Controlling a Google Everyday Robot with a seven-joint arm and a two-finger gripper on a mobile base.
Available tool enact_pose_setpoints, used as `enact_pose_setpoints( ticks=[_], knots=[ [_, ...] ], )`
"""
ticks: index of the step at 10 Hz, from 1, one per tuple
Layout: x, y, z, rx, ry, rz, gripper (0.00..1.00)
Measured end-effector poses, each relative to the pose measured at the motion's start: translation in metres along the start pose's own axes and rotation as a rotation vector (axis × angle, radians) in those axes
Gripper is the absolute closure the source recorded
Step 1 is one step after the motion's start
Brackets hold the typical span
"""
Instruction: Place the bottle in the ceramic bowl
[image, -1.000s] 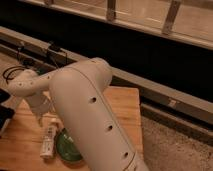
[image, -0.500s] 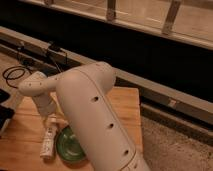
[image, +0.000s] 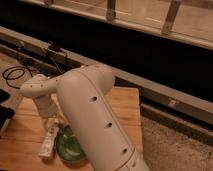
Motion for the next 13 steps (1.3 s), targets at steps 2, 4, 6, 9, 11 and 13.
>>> enact_pose_setpoints(
  ticks=[2,4,6,9,11,13],
  knots=[
    [0.000,0.006,0.010,0.004,0.024,-0.015,0.53],
    [0.000,0.009,0.014,0.008,0.035,-0.023,0.71],
    [-0.001,0.010,0.013,0.014,0.034,-0.026,0.92],
    [-0.003,0.014,-0.005,0.028,-0.002,-0.037,1.00],
    [-0.006,0.026,-0.038,0.047,-0.062,-0.062,1.00],
    [-0.003,0.042,-0.074,0.089,-0.134,-0.093,1.00]
  ],
)
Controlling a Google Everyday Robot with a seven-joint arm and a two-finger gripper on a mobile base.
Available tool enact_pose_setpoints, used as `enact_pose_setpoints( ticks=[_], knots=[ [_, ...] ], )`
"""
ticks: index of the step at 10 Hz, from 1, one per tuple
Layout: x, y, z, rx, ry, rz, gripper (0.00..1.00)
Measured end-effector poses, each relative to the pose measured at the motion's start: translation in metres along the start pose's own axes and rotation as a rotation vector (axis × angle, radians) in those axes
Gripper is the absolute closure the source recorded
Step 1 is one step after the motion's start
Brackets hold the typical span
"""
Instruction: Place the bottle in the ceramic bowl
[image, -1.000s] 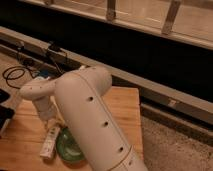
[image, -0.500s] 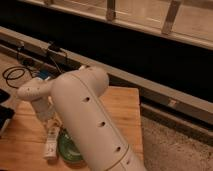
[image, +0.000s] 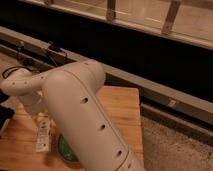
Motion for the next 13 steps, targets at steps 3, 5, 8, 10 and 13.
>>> enact_pose_setpoints(
  ticks=[3,5,8,10,13],
  knots=[
    [0.012,0.010,-0.056,0.098,-0.112,-0.011,1.00],
    [0.021,-0.013,-0.074,0.143,-0.157,0.022,1.00],
    [0.049,-0.090,-0.081,0.163,-0.206,0.116,1.00],
    [0.073,-0.128,-0.082,0.165,-0.224,0.174,1.00],
    [0.106,-0.181,-0.061,0.142,-0.193,0.266,1.00]
  ],
)
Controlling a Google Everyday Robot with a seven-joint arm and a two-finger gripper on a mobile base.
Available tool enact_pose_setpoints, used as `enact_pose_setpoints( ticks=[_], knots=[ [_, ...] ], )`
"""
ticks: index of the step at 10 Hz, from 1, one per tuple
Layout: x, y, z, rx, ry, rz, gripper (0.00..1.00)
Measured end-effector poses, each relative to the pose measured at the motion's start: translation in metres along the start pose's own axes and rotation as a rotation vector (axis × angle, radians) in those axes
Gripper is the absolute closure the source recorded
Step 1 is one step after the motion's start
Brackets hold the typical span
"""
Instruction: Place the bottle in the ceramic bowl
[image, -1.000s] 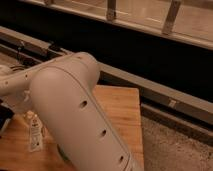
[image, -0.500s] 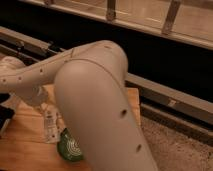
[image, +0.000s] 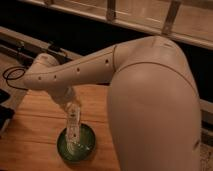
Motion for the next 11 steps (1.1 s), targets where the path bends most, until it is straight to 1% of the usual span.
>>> enact_pose_setpoints(
  ticks=[2,3,4,5,6,7,11],
  knots=[
    [0.008,-0.003,0.026,-0.009,0.045,0.013,1.00],
    [0.014,0.005,0.049,-0.018,0.084,0.013,1.00],
    [0.019,0.012,0.068,-0.019,0.113,0.011,1.00],
    [0.023,0.017,0.082,-0.017,0.136,0.008,1.00],
    [0.026,0.024,0.090,-0.019,0.152,0.003,1.00],
    [0.027,0.025,0.090,-0.021,0.155,0.003,0.96],
    [0.026,0.022,0.092,-0.018,0.155,0.008,0.56]
  ],
)
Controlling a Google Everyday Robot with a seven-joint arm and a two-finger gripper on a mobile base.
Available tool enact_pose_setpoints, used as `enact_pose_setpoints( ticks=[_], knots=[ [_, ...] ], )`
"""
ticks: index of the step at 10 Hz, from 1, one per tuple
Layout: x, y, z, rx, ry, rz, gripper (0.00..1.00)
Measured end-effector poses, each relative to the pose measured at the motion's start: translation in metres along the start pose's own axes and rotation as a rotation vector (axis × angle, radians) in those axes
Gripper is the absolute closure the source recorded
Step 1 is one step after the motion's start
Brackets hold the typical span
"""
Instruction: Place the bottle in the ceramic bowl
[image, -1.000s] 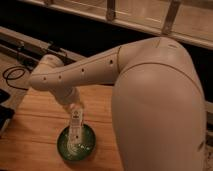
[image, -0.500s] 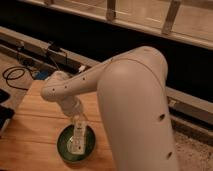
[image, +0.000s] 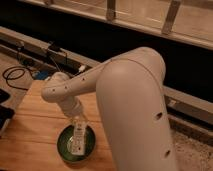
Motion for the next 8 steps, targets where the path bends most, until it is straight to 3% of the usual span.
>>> enact_pose_setpoints(
  ticks=[3,4,8],
  knots=[
    [0.0001,0.0014,-0.0002,0.000,0.000,-0.003,0.26],
    [0.0001,0.0014,-0.0002,0.000,0.000,-0.003,0.21],
    [0.0002,0.0013,-0.0002,0.000,0.000,-0.002,0.20]
  ],
)
